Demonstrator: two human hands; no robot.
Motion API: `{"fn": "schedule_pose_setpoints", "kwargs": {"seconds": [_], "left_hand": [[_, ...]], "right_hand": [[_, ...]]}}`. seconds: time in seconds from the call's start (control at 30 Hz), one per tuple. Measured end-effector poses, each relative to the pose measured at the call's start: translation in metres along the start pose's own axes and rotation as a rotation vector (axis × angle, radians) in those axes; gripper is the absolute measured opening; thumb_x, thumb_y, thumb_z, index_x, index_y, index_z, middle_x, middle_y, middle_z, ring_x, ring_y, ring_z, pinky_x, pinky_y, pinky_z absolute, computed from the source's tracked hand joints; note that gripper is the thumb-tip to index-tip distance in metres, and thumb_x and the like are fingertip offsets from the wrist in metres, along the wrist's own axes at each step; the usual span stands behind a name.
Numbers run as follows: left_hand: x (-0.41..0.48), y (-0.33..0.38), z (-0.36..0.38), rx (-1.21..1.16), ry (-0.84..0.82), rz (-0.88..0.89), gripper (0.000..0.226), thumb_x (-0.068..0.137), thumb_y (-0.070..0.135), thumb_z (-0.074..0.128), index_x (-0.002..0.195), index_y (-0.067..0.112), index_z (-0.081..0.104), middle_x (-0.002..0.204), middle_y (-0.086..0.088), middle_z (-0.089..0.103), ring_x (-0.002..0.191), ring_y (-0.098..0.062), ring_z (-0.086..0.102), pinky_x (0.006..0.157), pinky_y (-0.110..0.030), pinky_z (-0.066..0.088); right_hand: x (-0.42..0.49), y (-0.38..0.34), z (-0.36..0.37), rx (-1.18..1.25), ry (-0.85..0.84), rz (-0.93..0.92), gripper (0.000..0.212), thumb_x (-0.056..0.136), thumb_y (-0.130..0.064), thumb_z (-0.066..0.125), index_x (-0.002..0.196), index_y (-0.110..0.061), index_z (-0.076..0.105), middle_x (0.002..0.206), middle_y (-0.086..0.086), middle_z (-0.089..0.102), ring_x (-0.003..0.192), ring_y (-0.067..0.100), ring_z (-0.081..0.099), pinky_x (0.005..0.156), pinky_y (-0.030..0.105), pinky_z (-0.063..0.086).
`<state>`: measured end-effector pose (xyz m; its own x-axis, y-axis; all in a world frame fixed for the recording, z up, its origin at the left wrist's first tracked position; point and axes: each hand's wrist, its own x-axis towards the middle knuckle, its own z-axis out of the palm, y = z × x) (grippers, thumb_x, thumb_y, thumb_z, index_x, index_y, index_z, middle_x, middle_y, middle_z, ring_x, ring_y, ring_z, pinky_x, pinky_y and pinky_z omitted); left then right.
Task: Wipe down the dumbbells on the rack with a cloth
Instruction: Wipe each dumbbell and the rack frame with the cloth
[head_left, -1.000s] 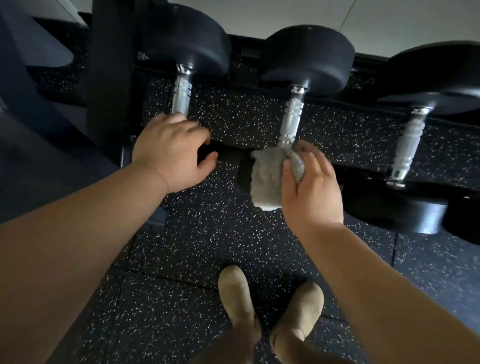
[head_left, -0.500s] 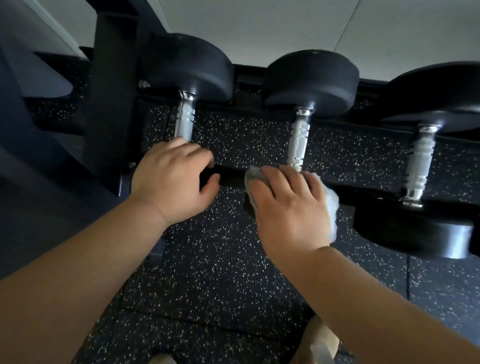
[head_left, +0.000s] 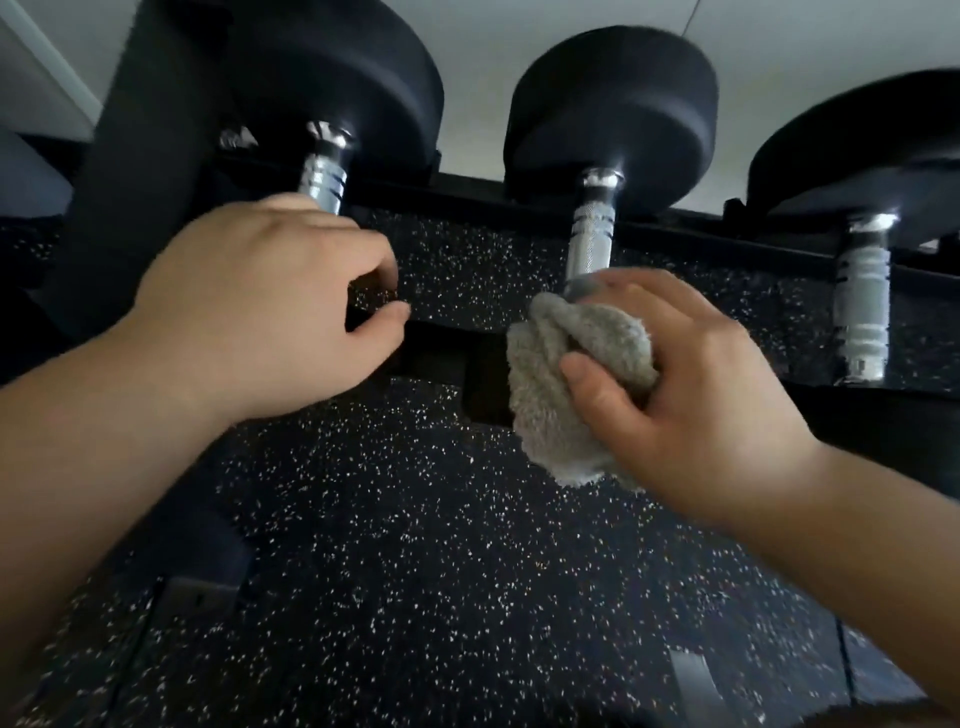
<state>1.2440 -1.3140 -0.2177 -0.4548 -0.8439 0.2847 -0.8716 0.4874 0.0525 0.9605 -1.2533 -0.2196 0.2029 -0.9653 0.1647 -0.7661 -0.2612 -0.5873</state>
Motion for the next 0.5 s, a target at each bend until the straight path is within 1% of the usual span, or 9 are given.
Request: {"fn": "schedule_pose_setpoints", "kwargs": {"seconds": [0.03,0.1,0.13,0.2,0.23,0.3,0.37,0.43,0.5], "left_hand": [[0.001,-0.001,0.002,0.003,0.003,0.005,0.036,0.088,0.057,0.048,0.1,0.033,0.072,0.087,0.011,0.066,0.1,-0.024,0.062,0.072,-0.036,0.047],[0.003,-0.002,0.002,0.01,-0.009,-0.006,0.038,0.087,0.06,0.047,0.101,0.035,0.071,0.086,0.013,0.059,0.101,-0.024,0.061,0.072,-0.035,0.043],[0.003,-0.001,0.002,0.011,-0.021,-0.017,0.038,0.087,0.06,0.047,0.101,0.035,0.071,0.086,0.014,0.056,0.101,-0.024,0.061,0.073,-0.036,0.044],[0.004,0.001,-0.002,0.018,-0.035,-0.026,0.036,0.089,0.058,0.049,0.101,0.034,0.073,0.086,0.012,0.055,0.101,-0.026,0.061,0.075,-0.038,0.047],[0.005,0.002,-0.003,0.025,-0.044,-0.019,0.035,0.089,0.057,0.05,0.101,0.033,0.073,0.086,0.01,0.059,0.101,-0.027,0.062,0.075,-0.038,0.048],[0.006,0.004,-0.004,0.038,-0.062,-0.015,0.035,0.09,0.056,0.052,0.1,0.031,0.074,0.088,0.006,0.064,0.101,-0.029,0.062,0.074,-0.038,0.049],[0.004,0.003,-0.004,0.043,-0.066,-0.021,0.038,0.088,0.058,0.047,0.099,0.032,0.073,0.09,0.005,0.067,0.101,-0.029,0.062,0.074,-0.038,0.049],[0.004,0.001,-0.002,0.046,-0.047,-0.018,0.042,0.087,0.061,0.042,0.098,0.034,0.072,0.092,0.006,0.067,0.104,-0.027,0.062,0.074,-0.038,0.048],[0.002,-0.001,-0.001,0.041,-0.039,-0.013,0.035,0.091,0.059,0.048,0.098,0.035,0.072,0.094,0.008,0.068,0.106,-0.025,0.061,0.074,-0.037,0.045]], "right_hand": [[0.007,-0.005,0.004,-0.037,0.005,-0.039,0.039,0.091,-0.051,0.056,0.122,-0.03,0.068,0.129,-0.018,0.062,0.108,0.004,0.063,0.089,0.029,0.057],[0.016,-0.018,0.01,-0.147,-0.009,-0.103,0.034,0.09,-0.048,0.053,0.115,-0.032,0.069,0.116,-0.017,0.067,0.094,0.012,0.067,0.076,0.036,0.059],[0.02,-0.026,0.012,-0.227,-0.027,-0.119,0.032,0.09,-0.049,0.05,0.11,-0.032,0.068,0.106,-0.014,0.067,0.084,0.015,0.065,0.069,0.037,0.058],[0.026,-0.041,0.018,-0.42,-0.015,-0.177,0.027,0.091,-0.048,0.05,0.095,-0.024,0.061,0.09,-0.01,0.06,0.067,0.018,0.053,0.057,0.034,0.054],[0.031,-0.049,0.023,-0.521,-0.029,-0.198,0.026,0.093,-0.046,0.05,0.091,-0.021,0.054,0.087,-0.007,0.055,0.066,0.018,0.046,0.055,0.032,0.049],[0.038,-0.061,0.033,-0.622,-0.151,-0.149,0.024,0.099,-0.047,0.044,0.093,-0.024,0.041,0.09,-0.004,0.046,0.072,0.021,0.043,0.056,0.033,0.037],[0.038,-0.06,0.035,-0.609,-0.195,-0.119,0.026,0.099,-0.051,0.04,0.094,-0.026,0.041,0.091,-0.006,0.046,0.076,0.021,0.048,0.056,0.034,0.036],[0.028,-0.049,0.017,-0.516,-0.191,-0.078,0.031,0.097,-0.058,0.043,0.091,-0.027,0.044,0.086,-0.01,0.049,0.073,0.018,0.055,0.058,0.033,0.045],[0.014,-0.033,-0.006,-0.392,-0.161,-0.015,0.039,0.095,-0.066,0.043,0.087,-0.029,0.047,0.079,-0.01,0.053,0.067,0.015,0.056,0.055,0.031,0.044]]}}
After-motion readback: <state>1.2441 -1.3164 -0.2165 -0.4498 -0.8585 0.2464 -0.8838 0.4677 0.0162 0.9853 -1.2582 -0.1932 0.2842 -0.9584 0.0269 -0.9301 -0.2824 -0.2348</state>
